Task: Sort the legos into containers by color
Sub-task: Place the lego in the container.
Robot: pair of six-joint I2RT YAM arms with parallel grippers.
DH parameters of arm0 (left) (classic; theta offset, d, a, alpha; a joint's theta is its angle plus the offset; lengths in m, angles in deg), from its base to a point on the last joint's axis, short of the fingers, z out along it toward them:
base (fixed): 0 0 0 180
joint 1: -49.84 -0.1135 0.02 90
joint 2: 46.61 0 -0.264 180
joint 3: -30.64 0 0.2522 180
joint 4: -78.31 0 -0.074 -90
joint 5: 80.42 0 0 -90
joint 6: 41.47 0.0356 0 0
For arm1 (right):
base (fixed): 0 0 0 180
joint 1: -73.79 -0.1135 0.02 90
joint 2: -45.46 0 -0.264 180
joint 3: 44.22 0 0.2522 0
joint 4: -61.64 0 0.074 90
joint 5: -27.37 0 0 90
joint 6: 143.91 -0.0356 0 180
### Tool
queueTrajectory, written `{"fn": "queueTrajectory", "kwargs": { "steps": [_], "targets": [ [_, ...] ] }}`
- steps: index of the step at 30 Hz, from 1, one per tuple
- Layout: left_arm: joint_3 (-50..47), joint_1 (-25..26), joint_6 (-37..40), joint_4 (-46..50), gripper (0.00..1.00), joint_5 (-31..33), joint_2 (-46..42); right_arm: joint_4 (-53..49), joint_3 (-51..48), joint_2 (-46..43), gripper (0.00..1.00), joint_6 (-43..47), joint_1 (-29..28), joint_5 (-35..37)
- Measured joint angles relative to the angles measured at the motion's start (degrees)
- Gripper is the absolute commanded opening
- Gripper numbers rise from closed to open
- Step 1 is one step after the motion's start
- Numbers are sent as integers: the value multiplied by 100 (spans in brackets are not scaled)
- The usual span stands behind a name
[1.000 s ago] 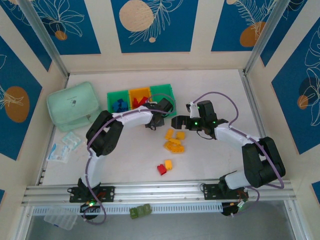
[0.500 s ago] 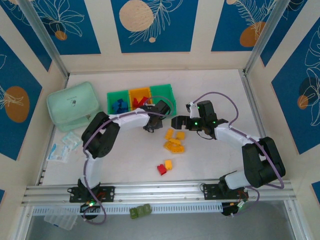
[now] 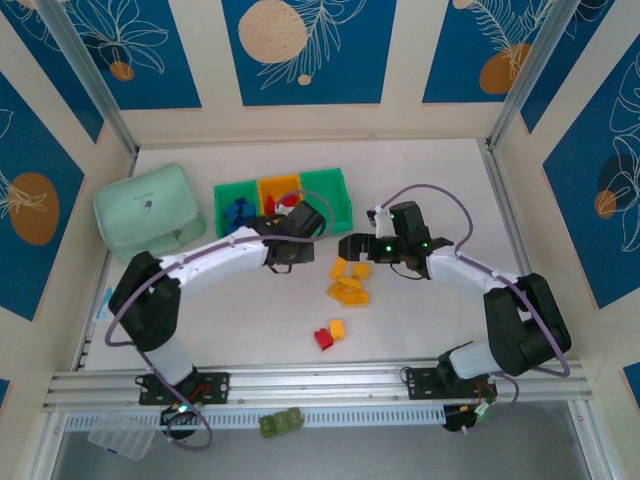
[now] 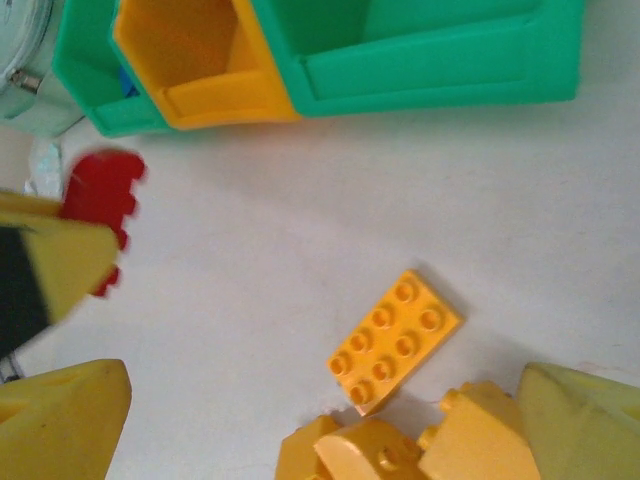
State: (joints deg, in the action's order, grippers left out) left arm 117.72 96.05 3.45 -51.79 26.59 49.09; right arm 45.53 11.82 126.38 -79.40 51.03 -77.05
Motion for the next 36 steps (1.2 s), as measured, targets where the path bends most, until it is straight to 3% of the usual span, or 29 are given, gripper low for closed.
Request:
{"fn": "queueTrajectory", "kwargs": {
  "steps": [7,15,21,28,36],
  "targets": [
    [992,-664,774,116,32,173,289,-48,164,90,99,-151,-345,90],
    [2352,-1401,1484,96,34,256,1777,-212,306,107,99,-240,-446,258],
    [2964,-1569,1799,273,55,256,2518,-354,444,107,99,-238,-446,356],
    [2959,-1572,1928,372,59,76,2319,-603,557,105,99,-212,-446,400],
    [1388,-1161,1797,367,64,-457,658,-1108,616,20,99,-142,-468,487]
  ]
}}
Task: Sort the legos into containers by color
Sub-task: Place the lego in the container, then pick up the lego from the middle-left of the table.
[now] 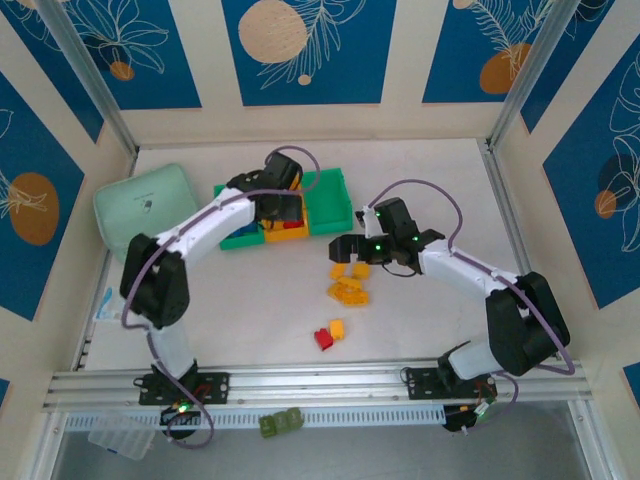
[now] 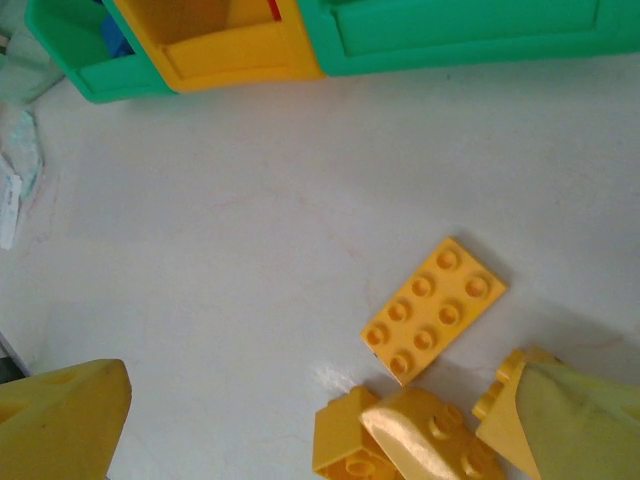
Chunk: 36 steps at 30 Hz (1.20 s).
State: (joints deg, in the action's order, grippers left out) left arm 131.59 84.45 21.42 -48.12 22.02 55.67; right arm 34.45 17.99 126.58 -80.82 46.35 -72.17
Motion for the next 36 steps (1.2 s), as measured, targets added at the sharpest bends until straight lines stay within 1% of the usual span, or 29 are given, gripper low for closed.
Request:
{"fn": "queueTrajectory", "kwargs": {
  "steps": [5,10,14,19,23,30,36],
  "targets": [
    [-879,680,-350,76,68,-297,-826,-376,-4,-291,99,-7,-52,63],
    [-1624,1287,-883,197,70,-614,-1296,-649,-170,-660,99,-55,-144,168],
    [-1985,1810,-1366,367,70,-728,-1464,-822,-531,-894,99,-175,-173,205],
    [-2227,2483,-1895,483,72,-820,-1499,-986,-970,-1134,99,-398,-258,208],
    [-2288,2868,-2247,503,73,-896,-1460,-1027,-1202,-1257,99,-579,-286,210],
    [-2505,3191,-2712,409,72,-1029,-1182,-1019,-1515,-1613,99,-748,-286,212],
    [-2424,3460,-2817,372,73,-1088,-715,-1014,-1606,-1805,99,-767,-286,212]
  ]
}}
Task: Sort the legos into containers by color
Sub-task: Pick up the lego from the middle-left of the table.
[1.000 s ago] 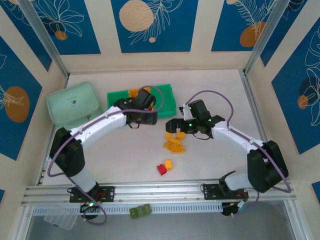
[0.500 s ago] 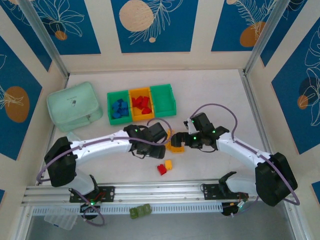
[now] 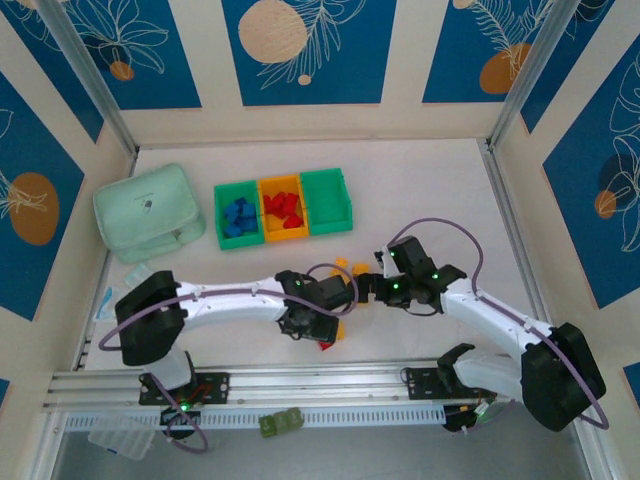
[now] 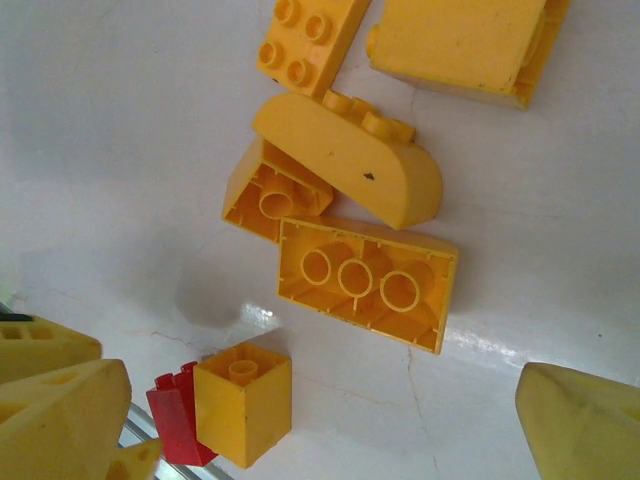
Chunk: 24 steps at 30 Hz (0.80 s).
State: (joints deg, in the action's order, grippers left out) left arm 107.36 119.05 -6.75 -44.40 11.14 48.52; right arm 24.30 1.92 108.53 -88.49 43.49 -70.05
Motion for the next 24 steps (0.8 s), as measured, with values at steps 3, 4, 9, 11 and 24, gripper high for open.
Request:
{"fn": "queueTrajectory", "kwargs": {
  "steps": [3,4,9,11,24],
  "targets": [
    [96,118,-2,2,73,-7,205,-2,-94,-107,99,0,28,0],
    [116,140,-2,13,73,-7,251,-7,-116,-140,99,-2,39,0],
    [184,160,7,15,73,-7,299,20,-208,-260,99,-20,127,-4],
    [234,166,24,0,74,-7,361,17,-223,-273,99,-20,160,-4],
    [505,240,210,-81,68,-50,835,20,-229,-293,99,-20,308,-28]
  ]
}}
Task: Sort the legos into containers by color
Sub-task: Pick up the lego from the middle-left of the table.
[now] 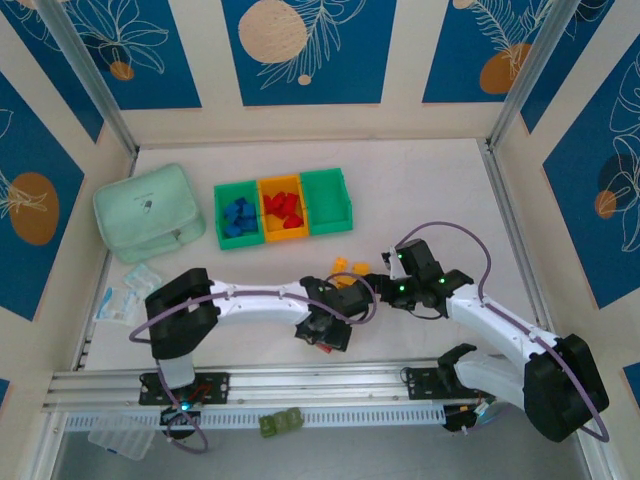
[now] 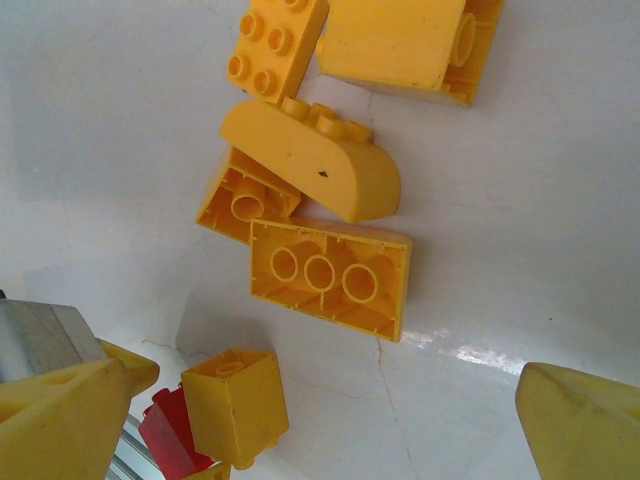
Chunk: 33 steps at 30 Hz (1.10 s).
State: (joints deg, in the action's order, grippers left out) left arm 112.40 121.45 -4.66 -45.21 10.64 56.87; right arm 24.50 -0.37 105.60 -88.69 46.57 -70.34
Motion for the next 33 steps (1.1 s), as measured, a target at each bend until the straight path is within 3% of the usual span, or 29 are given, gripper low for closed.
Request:
{"fn": "queueTrajectory", "kwargs": {
  "steps": [12,24,28,33],
  "targets": [
    [-46,4,122,-26,50,-20,0,-2,0,0,99,7,37,0],
    [-302,-131,269,37,44,129,-485,-7,22,7,99,26,17,2],
    [-372,-365,323,184,43,269,-1036,-2,136,15,99,26,-83,2],
    [-378,-1036,608,332,43,507,-1641,15,444,201,99,26,-223,4]
  ]
}}
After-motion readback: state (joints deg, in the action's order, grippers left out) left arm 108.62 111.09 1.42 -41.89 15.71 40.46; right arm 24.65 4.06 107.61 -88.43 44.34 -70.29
